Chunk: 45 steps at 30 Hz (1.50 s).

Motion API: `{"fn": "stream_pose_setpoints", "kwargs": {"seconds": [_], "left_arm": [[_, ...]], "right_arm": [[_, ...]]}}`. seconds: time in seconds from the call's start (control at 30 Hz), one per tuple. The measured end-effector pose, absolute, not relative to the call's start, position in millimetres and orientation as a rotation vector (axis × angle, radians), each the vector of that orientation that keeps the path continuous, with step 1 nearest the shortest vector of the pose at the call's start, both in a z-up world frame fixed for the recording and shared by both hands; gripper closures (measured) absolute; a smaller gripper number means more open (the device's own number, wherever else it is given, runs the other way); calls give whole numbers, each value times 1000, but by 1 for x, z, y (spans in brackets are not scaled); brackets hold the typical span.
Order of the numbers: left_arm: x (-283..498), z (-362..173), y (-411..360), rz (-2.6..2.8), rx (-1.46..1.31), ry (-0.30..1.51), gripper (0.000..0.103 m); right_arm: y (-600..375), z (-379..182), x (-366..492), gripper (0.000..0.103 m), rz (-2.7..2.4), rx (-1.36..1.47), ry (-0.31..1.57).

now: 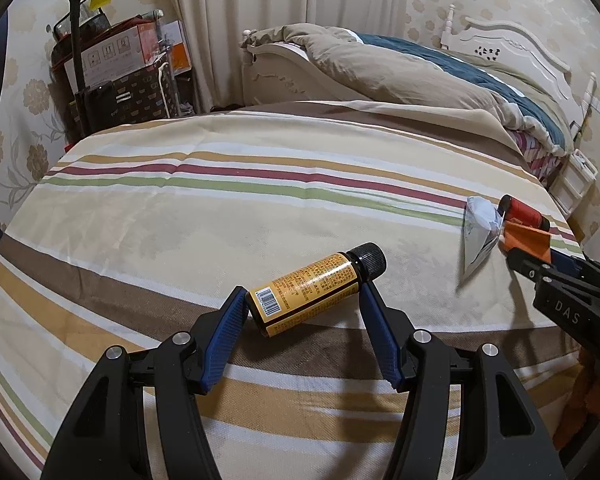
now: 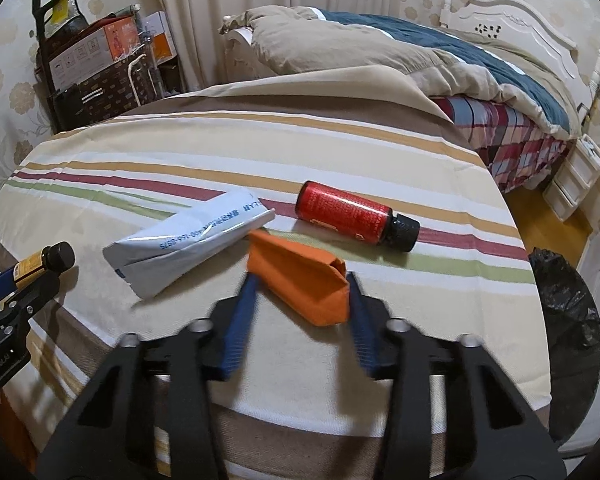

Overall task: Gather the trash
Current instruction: 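Carry the amber bottle and orange paper over the bin and open both tools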

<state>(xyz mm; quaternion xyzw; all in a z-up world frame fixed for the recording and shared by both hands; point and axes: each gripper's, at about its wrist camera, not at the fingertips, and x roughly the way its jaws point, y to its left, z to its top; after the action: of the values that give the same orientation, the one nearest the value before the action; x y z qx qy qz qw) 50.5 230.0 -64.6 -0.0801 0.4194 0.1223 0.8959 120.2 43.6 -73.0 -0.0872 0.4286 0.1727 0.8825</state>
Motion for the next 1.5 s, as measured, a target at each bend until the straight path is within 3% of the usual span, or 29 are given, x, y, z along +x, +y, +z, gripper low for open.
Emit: {"fn": "stream_pose_setpoints", "kwargs": {"seconds": [0.2,0.83,1.5], "left_arm": [[46,-63,226,250,-164,862,44],[22,-47,166,117,-153,834,44],[57,-24,22,-163,-64,781,44]], "right_arm": [[37,-71,114,84,374,-148,894],[-39,-61,66,85,278,-64,842],[-184,-47,58,85,11,78,775]]}}
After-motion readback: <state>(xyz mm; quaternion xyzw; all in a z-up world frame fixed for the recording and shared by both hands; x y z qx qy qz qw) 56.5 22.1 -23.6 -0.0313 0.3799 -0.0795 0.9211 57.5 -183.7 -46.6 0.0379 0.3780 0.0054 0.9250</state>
